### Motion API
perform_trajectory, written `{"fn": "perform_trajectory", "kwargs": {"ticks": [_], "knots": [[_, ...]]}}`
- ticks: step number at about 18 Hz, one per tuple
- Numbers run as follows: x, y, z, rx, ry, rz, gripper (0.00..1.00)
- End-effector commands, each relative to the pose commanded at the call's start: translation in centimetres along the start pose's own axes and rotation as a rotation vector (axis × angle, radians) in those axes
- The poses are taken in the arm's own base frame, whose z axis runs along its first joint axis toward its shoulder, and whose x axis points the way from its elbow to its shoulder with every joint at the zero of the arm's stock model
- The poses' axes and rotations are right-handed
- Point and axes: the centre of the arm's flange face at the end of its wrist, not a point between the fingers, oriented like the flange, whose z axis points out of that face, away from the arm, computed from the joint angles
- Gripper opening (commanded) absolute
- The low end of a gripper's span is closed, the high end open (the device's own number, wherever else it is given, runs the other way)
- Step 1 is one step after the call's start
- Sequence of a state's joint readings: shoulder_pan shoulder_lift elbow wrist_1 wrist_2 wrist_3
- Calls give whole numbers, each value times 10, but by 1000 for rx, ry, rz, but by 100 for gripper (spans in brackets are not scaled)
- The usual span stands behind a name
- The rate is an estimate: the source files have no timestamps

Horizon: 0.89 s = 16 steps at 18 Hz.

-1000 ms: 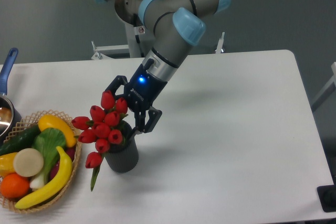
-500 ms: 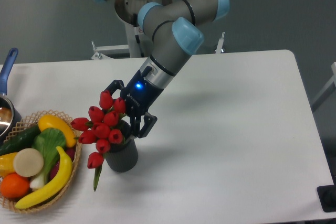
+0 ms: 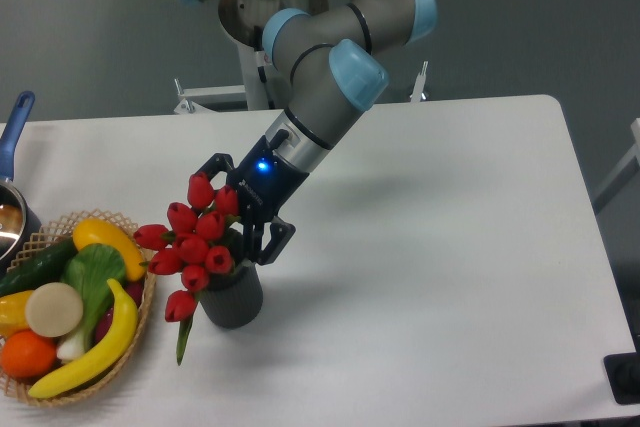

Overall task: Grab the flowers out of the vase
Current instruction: 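Close the gripper around the tulip stems just above the vase rim, then lift the gripped tulips upward out of the black vase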

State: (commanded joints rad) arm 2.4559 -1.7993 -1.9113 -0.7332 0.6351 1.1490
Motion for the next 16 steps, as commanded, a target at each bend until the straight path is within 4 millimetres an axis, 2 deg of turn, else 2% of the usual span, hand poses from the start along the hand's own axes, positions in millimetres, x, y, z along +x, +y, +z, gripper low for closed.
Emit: {"fn": "perform_trajectory", "kwargs": {"ticks": [2,9,11,15,16], "knots": [[0,3,3,-3,5,-2,99],[-5,6,-1,8,1,-9,58],[-7,6,-4,15,-3,-11,55],[-8,3,-8,35,-4,-13,55],[-13,2,-16,59,-10,-19,55]]}}
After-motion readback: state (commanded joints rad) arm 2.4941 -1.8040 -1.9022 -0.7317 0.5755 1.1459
